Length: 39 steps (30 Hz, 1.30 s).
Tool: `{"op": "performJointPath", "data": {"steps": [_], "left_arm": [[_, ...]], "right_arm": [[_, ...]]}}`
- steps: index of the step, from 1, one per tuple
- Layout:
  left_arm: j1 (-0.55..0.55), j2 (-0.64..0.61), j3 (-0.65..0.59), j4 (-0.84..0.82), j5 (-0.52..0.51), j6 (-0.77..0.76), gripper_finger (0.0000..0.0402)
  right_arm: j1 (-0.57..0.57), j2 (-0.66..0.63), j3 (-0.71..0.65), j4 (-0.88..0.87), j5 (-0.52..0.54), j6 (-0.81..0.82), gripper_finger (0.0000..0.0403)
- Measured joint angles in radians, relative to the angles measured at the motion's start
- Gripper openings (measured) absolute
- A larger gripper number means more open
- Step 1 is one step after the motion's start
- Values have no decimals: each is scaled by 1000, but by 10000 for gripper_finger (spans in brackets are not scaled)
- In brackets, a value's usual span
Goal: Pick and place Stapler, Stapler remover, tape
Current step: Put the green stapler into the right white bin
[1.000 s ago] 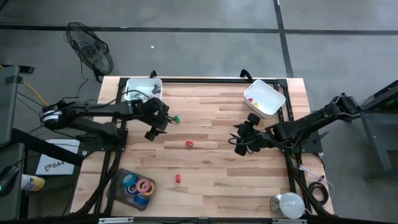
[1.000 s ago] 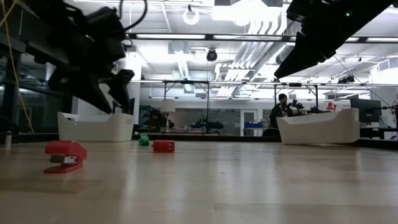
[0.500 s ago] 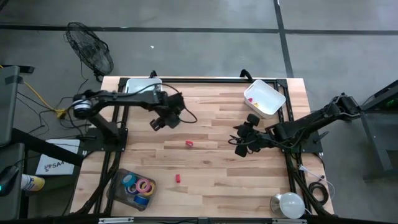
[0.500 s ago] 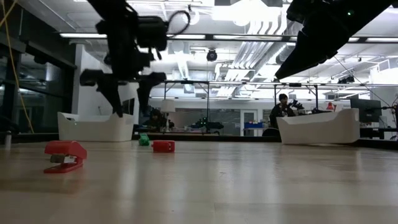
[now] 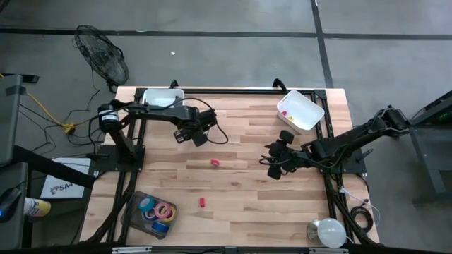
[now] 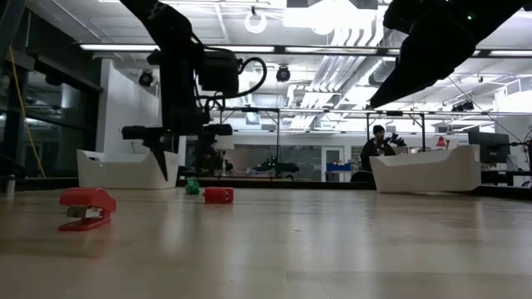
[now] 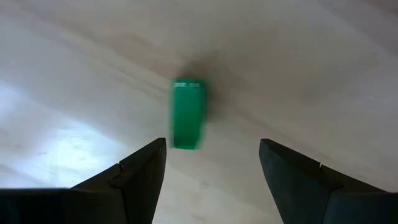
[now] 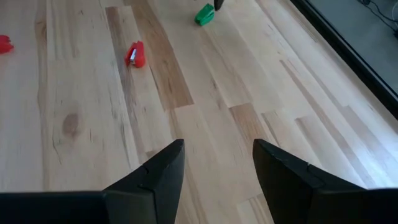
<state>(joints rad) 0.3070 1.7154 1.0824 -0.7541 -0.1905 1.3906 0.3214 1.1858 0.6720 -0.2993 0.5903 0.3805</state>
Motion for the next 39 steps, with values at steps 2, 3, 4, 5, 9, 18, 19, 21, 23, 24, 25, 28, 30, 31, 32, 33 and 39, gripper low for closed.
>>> {"op": "performJointPath", "data": {"steps": [2, 3, 4, 5, 9, 18, 19, 21, 23, 24, 25, 28, 30, 31, 32, 33, 39], "left_arm": [[0, 4, 0, 25, -4, 14, 255], [1, 4, 0, 27, -5, 18, 255], [1, 4, 0, 38, -7, 21, 255], [1, 4, 0, 53, -8, 27, 255], [1, 4, 0, 56, -9, 46, 255], [1, 49, -2, 76, -12, 84, 255], [1, 56, -1, 94, -27, 93, 255], [4, 63, 0, 100, -30, 99, 255], [15, 66, -1, 103, -26, 102, 254], [17, 73, 1, 114, -21, 103, 251], [28, 77, 1, 111, -19, 102, 248], [50, 82, 1, 103, -2, 101, 230], [61, 81, 1, 99, 13, 97, 215], [67, 81, 1, 96, 25, 96, 208], [68, 81, 1, 92, 36, 95, 201], [69, 81, 1, 91, 47, 94, 194], [66, 82, 0, 92, 50, 97, 171]], "right_arm": [[0, 0, 0, 2, 2, -4, 184], [0, 0, 0, 3, 3, -4, 184], [0, 0, 0, 4, 3, -4, 184], [0, 0, 0, 4, 3, -4, 184], [0, 0, 0, 4, 3, -4, 184], [0, 0, 0, 13, 4, 3, 184], [0, 0, 0, 16, 4, 3, 184], [0, 0, 0, 18, 4, 3, 184], [0, 0, 0, 25, 4, 4, 184], [0, 0, 0, 25, 4, 3, 184], [0, 0, 0, 26, 4, 4, 184], [0, 0, 0, 27, 4, 3, 184], [0, 0, 0, 27, 4, 4, 184], [0, 0, 0, 27, 4, 4, 184], [0, 0, 0, 27, 4, 4, 184], [0, 0, 0, 27, 4, 4, 184], [0, 0, 0, 27, 4, 3, 184]]}}
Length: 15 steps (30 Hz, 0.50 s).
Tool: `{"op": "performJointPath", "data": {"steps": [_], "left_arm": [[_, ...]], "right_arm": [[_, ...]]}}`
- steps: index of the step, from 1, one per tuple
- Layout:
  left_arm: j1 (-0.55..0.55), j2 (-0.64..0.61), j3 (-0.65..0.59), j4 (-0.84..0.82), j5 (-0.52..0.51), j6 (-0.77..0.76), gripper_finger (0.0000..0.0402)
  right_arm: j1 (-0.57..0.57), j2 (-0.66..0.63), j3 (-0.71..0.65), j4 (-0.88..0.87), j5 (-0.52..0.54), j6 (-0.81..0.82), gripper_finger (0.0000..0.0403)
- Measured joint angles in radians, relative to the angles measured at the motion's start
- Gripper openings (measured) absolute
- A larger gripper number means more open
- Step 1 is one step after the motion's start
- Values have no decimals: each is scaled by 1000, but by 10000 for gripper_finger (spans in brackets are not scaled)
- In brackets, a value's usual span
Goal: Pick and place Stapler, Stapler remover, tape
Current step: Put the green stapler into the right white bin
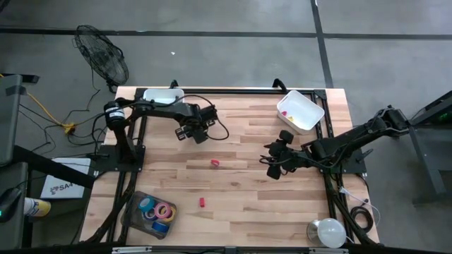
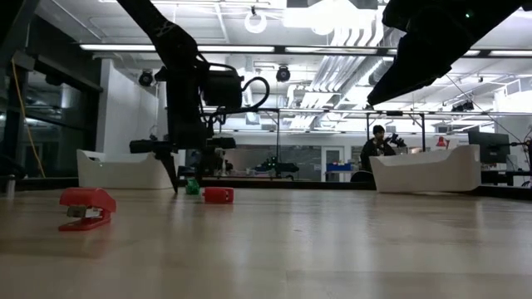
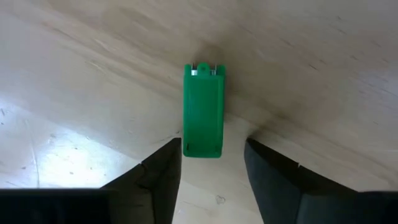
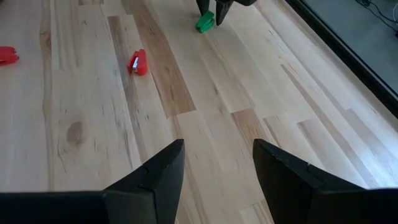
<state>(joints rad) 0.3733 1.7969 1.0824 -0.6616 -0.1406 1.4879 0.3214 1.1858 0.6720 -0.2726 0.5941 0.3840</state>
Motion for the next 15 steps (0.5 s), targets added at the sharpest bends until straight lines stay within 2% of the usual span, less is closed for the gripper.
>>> {"op": "performJointPath", "data": {"steps": [15], "left_arm": [[-15, 1, -1, 9, -16, 26, 170]], "right_arm": [[0, 0, 0, 0, -6, 0, 184]]}}
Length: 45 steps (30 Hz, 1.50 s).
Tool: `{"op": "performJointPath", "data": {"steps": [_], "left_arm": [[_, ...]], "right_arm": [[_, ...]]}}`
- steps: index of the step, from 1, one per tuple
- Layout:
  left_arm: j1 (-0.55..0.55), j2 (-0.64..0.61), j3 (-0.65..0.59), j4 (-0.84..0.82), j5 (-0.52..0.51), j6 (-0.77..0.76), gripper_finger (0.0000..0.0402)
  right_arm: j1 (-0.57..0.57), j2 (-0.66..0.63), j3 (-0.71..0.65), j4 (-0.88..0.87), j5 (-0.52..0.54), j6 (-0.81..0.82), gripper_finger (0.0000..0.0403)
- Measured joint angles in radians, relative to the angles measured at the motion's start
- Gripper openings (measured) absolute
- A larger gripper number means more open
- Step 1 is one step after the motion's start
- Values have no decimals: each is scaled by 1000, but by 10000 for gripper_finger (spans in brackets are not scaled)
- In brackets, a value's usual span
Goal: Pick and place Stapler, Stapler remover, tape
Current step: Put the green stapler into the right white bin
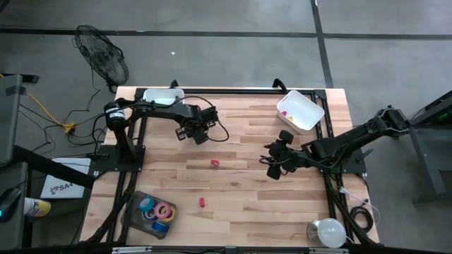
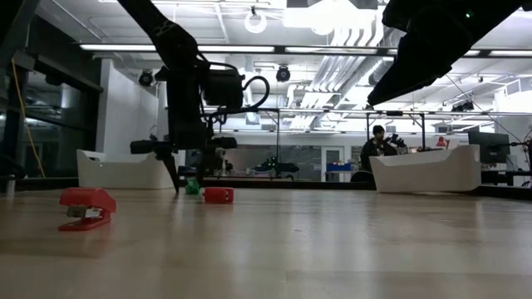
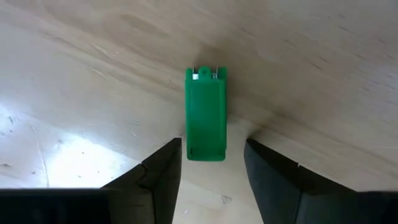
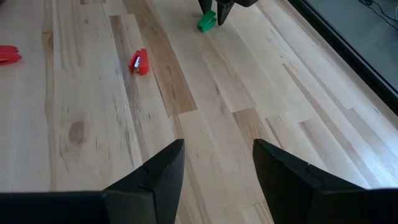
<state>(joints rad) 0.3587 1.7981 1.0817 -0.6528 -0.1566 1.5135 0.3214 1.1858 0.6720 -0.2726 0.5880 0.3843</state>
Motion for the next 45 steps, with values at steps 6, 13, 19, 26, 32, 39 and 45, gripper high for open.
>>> {"op": "performJointPath", "data": {"steps": [6, 13, 19, 26, 32, 39, 45], "left_arm": [[-15, 1, 0, 5, -2, 0, 170], [-19, 1, 0, 5, 1, -26, 170], [-19, 1, 0, -1, 20, -63, 170], [-20, 1, 1, 3, 39, -58, 170], [-21, 1, 1, 0, 44, -56, 170], [-21, 1, 1, 0, 64, -70, 170], [-21, 1, 1, -2, 65, -71, 170]], "right_arm": [[0, 0, 0, 0, 0, 0, 184], [0, 0, 0, 0, -1, 8, 184], [0, 0, 0, 0, -1, 8, 184], [0, 0, 0, 0, -1, 8, 184], [0, 0, 0, 0, -1, 8, 184], [0, 0, 0, 0, -1, 8, 184], [0, 0, 0, 0, -1, 8, 184]]}}
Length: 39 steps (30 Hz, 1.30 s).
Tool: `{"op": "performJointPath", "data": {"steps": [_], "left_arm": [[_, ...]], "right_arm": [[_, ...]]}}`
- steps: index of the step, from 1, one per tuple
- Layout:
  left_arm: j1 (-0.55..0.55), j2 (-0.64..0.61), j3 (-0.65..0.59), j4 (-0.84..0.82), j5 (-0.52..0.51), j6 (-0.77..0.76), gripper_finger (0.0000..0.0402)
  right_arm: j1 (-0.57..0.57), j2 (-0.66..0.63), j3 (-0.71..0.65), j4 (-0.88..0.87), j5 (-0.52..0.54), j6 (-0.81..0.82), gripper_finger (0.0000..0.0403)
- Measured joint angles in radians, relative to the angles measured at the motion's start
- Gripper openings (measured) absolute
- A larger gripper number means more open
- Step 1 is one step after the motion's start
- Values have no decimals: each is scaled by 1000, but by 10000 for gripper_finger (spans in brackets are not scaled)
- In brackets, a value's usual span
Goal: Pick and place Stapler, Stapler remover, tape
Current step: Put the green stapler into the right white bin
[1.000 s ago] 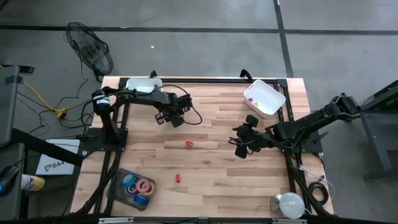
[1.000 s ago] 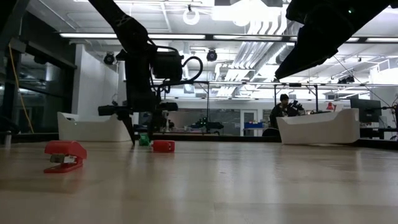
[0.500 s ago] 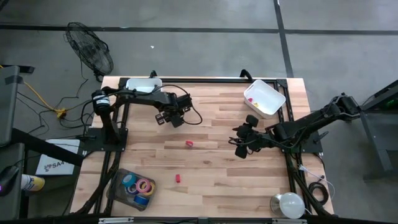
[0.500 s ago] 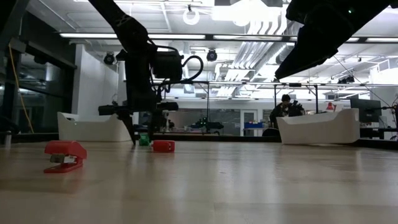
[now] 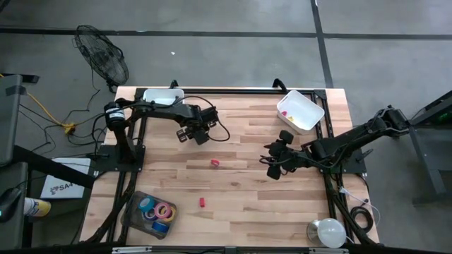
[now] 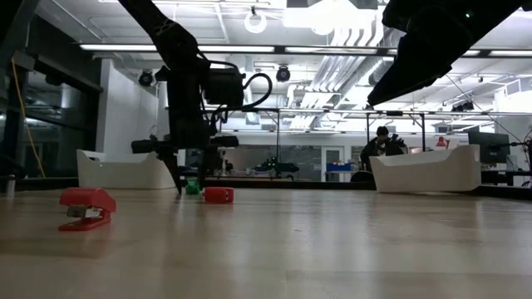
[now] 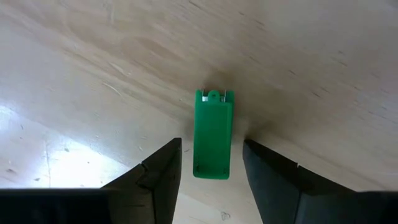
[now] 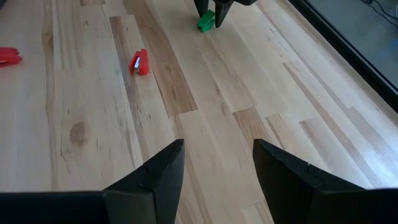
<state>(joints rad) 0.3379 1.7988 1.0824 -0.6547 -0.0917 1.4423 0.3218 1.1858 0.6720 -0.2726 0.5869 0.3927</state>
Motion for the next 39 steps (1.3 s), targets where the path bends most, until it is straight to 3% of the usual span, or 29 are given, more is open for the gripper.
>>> {"op": "performJointPath", "data": {"steps": [12, 23, 32, 39], "left_arm": [[-1, 0, 0, -9, -16, -10, 165], [-1, 0, -1, -26, -7, -35, 65], [0, -4, -1, -27, -7, -103, 82], [-3, -30, -3, 71, 29, -190, 66]], "right_arm": [[0, 0, 0, 0, 0, 10, 184], [0, 0, 0, 0, 0, 10, 184], [0, 0, 0, 0, 0, 18, 184], [-5, 15, 0, 40, 25, 10, 184]]}}
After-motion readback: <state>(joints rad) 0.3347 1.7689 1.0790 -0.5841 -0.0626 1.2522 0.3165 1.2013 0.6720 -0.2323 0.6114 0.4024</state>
